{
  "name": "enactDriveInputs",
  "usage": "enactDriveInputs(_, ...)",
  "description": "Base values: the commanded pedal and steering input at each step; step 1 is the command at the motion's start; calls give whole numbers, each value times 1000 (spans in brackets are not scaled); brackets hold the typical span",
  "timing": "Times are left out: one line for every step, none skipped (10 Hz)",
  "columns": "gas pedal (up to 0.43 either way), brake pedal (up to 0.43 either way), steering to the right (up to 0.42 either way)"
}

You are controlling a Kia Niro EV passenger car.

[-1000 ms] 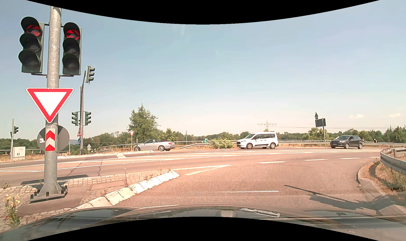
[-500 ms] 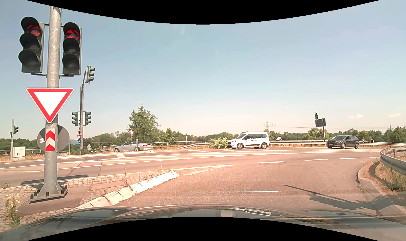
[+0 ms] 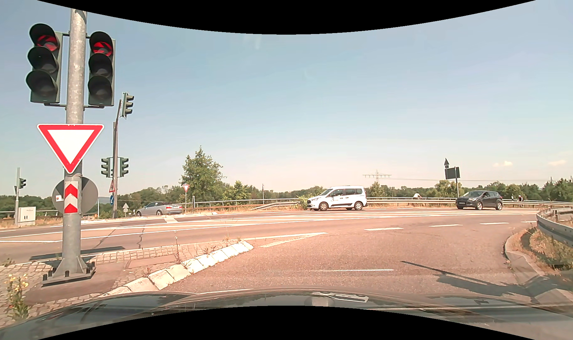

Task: Follow the waypoints while adhering to traffic rules and regulations

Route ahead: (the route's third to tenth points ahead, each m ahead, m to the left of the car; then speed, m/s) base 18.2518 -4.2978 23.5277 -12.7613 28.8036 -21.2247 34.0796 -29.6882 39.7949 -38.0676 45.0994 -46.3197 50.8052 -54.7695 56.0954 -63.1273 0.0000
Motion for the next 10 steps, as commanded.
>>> enactDriveInputs(0, 280, 217)
enactDriveInputs(0, 280, 217)
enactDriveInputs(0, 280, 217)
enactDriveInputs(0, 280, 217)
enactDriveInputs(0, 280, 217)
enactDriveInputs(0, 280, 217)
enactDriveInputs(0, 280, 217)
enactDriveInputs(0, 280, 217)
enactDriveInputs(0, 280, 217)
enactDriveInputs(0, 280, 217)
